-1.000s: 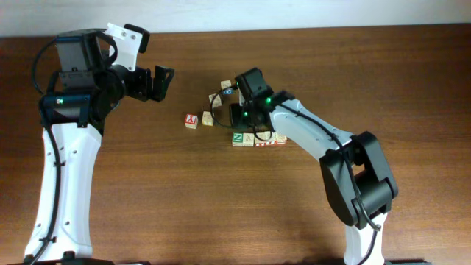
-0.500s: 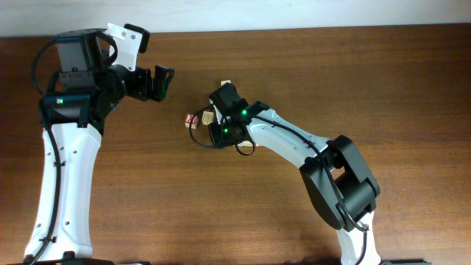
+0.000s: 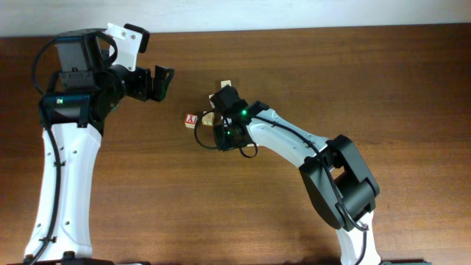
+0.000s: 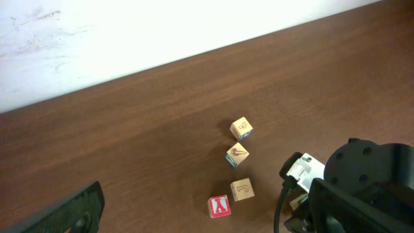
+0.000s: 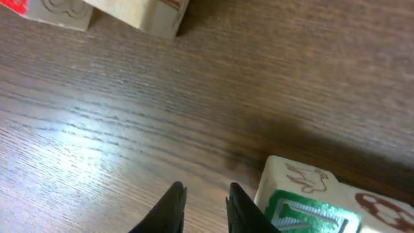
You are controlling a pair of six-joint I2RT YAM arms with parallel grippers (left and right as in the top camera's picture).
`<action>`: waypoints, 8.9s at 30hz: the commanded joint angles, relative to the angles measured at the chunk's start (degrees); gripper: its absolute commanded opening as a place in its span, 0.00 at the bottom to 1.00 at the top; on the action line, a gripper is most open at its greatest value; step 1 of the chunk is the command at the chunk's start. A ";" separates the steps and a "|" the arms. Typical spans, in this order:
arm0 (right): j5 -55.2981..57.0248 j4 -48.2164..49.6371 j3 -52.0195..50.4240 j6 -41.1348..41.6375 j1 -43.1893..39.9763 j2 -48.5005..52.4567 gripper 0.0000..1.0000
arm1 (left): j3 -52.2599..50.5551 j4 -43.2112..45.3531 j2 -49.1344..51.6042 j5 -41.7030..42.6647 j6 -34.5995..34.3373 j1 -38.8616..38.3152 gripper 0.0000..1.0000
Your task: Rotate 5 blocks
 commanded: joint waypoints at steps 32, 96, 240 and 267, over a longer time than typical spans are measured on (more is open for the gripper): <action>9.33 -5.55 9.64 3.74 -2.54 3.91 0.07 | 1.09 0.00 0.50 0.63 -0.33 0.28 0.99; -20.31 -16.52 -6.60 -20.20 -39.12 -15.17 0.15 | 1.09 0.02 0.50 0.63 -0.33 0.28 0.99; -37.07 13.38 -24.85 -13.68 -32.57 -7.76 0.04 | -12.37 4.26 29.33 4.04 -26.47 -20.13 0.00; -41.22 12.74 -23.52 -11.23 -30.36 -13.18 0.04 | -12.37 4.48 29.33 4.04 -26.47 -20.13 0.00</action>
